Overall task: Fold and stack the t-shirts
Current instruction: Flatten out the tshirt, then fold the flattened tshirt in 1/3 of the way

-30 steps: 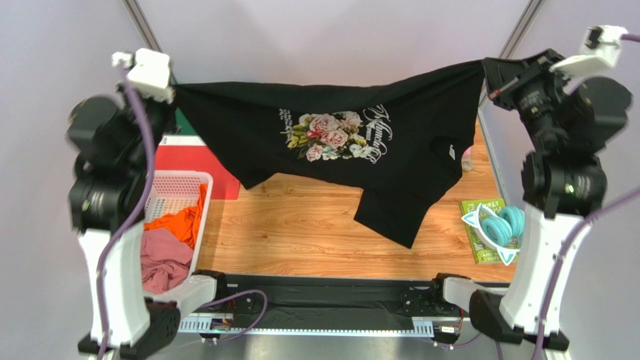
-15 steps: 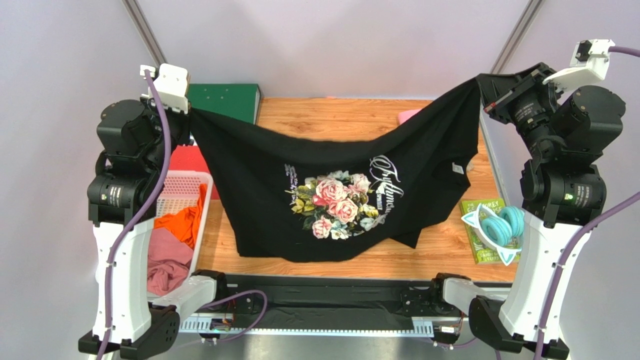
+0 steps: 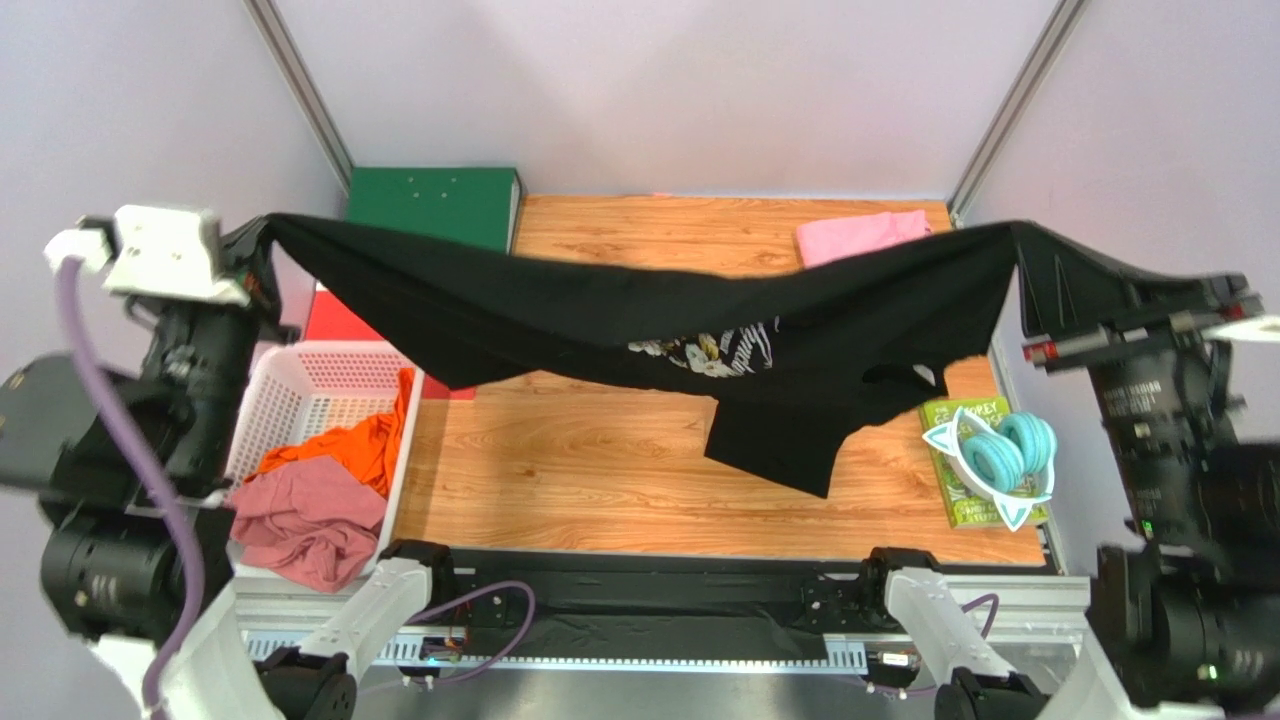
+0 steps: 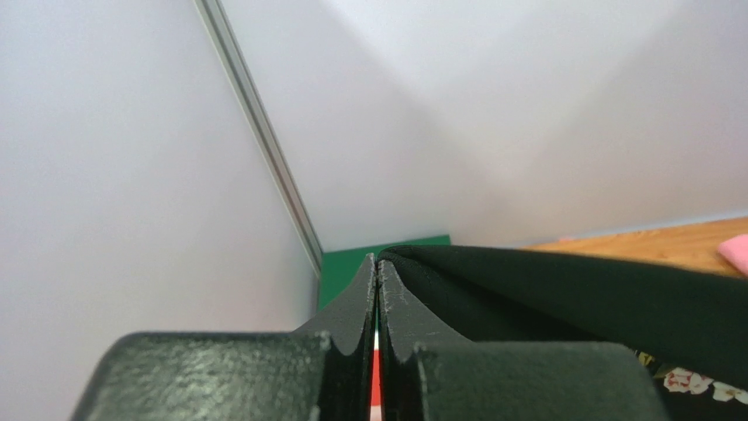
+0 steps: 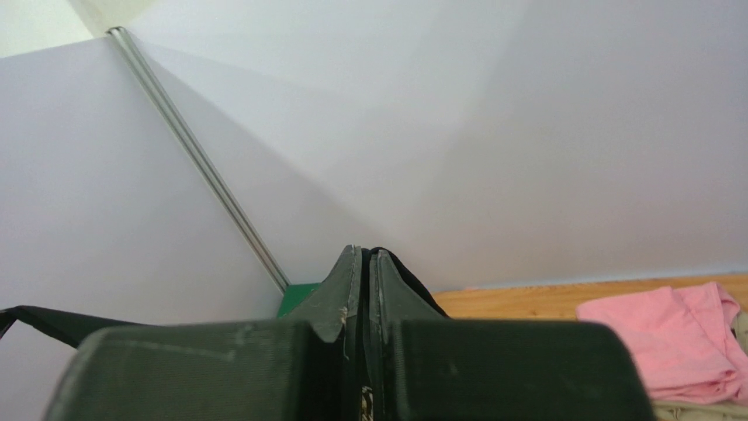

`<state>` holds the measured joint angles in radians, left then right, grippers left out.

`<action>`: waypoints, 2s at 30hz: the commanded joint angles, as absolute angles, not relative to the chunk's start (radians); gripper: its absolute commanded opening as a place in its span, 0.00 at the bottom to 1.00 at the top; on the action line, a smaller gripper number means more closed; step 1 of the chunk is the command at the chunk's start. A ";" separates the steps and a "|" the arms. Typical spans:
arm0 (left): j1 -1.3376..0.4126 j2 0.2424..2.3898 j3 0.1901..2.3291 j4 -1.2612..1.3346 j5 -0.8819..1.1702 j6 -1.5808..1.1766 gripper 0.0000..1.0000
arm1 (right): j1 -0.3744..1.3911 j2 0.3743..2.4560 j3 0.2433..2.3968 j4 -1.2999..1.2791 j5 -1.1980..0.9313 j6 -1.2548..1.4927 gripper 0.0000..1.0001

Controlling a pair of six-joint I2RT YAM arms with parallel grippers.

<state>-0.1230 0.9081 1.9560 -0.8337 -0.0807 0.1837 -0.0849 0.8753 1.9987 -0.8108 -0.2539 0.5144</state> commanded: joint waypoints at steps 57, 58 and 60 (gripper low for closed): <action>-0.083 1.448 1.249 -0.603 -0.034 0.239 0.00 | -0.051 1.605 1.474 -0.643 -0.111 0.488 0.00; -0.084 1.428 1.232 -0.603 -0.029 0.239 0.00 | -0.049 1.595 1.456 -0.652 -0.107 0.491 0.00; -0.084 1.411 1.178 -0.603 -0.014 0.236 0.00 | -0.040 1.585 1.415 -0.653 -0.088 0.502 0.00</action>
<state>-0.0853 1.4513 1.2652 -0.6285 -0.0704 0.2184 -0.0532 1.6257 1.4792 -0.6769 -0.1505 0.4801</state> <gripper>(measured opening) 0.003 0.013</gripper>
